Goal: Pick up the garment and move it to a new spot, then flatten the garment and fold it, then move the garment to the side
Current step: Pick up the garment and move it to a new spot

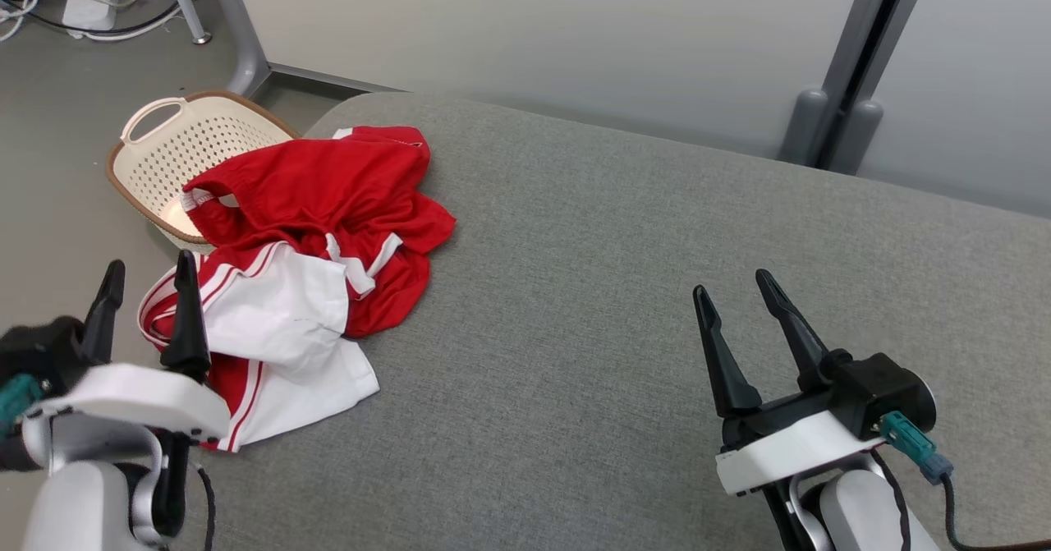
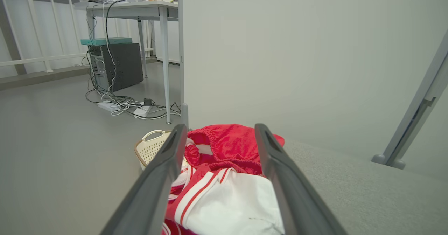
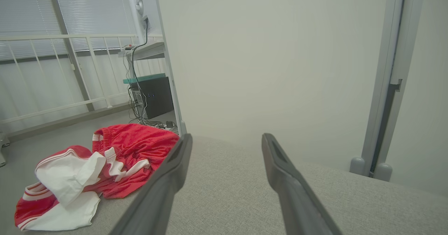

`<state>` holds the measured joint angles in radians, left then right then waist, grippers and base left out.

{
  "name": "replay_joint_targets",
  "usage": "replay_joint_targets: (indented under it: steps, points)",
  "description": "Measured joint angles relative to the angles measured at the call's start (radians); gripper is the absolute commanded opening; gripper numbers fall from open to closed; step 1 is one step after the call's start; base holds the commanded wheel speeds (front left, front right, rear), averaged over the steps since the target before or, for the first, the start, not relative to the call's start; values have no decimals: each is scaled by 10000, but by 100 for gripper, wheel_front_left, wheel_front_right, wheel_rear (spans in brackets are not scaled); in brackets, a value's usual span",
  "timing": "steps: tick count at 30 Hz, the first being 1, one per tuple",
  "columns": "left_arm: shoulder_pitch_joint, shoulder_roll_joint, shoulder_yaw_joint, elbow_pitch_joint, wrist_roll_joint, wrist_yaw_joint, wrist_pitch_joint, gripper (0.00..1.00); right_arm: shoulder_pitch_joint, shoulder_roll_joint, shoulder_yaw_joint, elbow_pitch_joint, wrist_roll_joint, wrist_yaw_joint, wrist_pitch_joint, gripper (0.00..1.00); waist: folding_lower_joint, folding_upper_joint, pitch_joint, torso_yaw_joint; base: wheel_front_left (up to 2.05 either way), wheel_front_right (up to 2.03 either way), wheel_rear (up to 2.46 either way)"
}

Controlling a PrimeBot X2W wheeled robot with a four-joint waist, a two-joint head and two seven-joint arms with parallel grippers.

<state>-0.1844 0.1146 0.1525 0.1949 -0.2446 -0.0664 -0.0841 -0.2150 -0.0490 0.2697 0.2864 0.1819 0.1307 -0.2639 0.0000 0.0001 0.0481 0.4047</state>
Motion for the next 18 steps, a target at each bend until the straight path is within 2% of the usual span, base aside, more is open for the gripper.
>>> replay_joint_targets:
  steps: [3, 6, 11, 18]
  points:
    - [-765, 337, 65, 36, -500, -123, 1469, 100, -158, 0, 69, 25, -100, 0, 0, 100, 0, 0, 193, -185, 0, 0, 0]
    - [-1642, 907, 71, 105, -777, -211, 2940, 100, -399, 4, 86, 36, -253, 0, 0, 100, 0, 0, 455, -410, 0, 0, 0]
    - [-3034, 1628, 221, 1214, -1498, -299, 5081, 100, -772, -2, 215, 102, -389, 0, 0, 100, 0, 0, 937, -930, 0, 0, 0]
    - [-4592, 2702, 704, 3515, -2190, -393, 6115, 100, -1329, -33, 307, 8, -485, 0, 2, 100, 0, 0, 1732, -1845, 0, 0, 0]
